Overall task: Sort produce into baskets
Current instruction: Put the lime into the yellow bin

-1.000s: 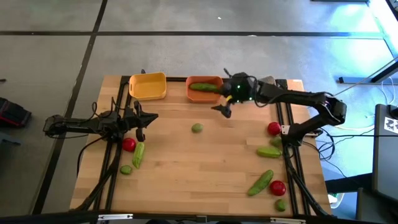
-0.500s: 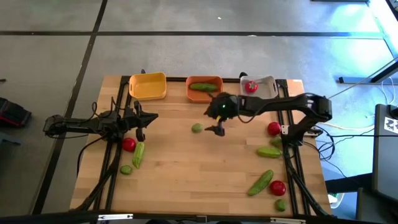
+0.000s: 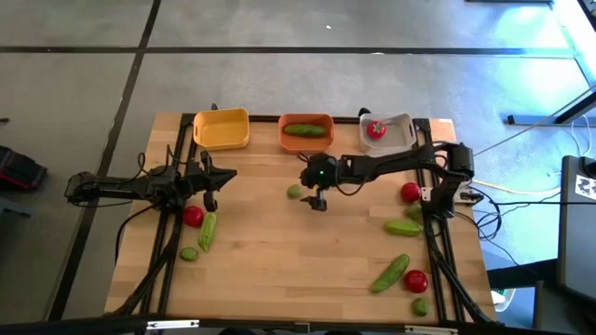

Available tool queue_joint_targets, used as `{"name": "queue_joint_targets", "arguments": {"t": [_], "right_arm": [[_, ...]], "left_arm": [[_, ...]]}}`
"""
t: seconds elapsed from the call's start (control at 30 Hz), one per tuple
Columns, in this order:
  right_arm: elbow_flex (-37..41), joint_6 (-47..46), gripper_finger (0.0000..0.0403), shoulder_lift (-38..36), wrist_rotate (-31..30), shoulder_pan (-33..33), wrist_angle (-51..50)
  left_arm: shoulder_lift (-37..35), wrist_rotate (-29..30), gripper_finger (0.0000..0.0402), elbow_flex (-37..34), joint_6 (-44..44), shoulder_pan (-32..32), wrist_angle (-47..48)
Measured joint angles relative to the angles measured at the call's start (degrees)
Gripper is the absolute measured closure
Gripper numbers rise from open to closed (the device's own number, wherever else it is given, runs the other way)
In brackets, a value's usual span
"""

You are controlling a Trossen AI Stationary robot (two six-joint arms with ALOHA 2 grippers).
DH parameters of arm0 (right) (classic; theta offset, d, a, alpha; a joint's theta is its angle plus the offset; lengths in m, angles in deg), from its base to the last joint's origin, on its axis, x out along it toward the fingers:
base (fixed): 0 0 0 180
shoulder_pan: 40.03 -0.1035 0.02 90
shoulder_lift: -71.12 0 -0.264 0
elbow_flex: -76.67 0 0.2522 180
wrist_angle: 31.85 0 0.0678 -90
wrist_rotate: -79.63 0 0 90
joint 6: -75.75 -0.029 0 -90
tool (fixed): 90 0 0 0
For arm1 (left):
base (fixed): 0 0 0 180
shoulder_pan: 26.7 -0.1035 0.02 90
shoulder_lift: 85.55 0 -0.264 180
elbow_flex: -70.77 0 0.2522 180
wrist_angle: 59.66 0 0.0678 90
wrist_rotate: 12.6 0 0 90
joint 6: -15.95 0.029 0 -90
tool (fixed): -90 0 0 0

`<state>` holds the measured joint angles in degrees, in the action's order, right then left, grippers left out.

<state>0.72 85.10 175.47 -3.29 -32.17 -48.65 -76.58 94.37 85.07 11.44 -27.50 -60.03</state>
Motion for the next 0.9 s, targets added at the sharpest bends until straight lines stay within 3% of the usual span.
{"name": "queue_joint_targets", "arguments": {"t": [0.57, 0.7, 0.9], "right_arm": [[0.0, 1.6, 0.0024, 7.7, 0.0, 0.0, 11.2], [0.0, 1.6, 0.0057, 9.2, 0.0, 0.0, 11.4], [0.0, 1.3, 0.0154, 11.0, 0.0, 0.0, 12.6]], "left_arm": [[0.0, 0.0, 0.0384, 0.0, 0.0, 0.0, 0.2], [0.0, 0.0, 0.0384, 0.0, 0.0, 0.0, 0.2], [0.0, 0.0, 0.0384, 0.0, -0.8, 0.0, 0.1]]}}
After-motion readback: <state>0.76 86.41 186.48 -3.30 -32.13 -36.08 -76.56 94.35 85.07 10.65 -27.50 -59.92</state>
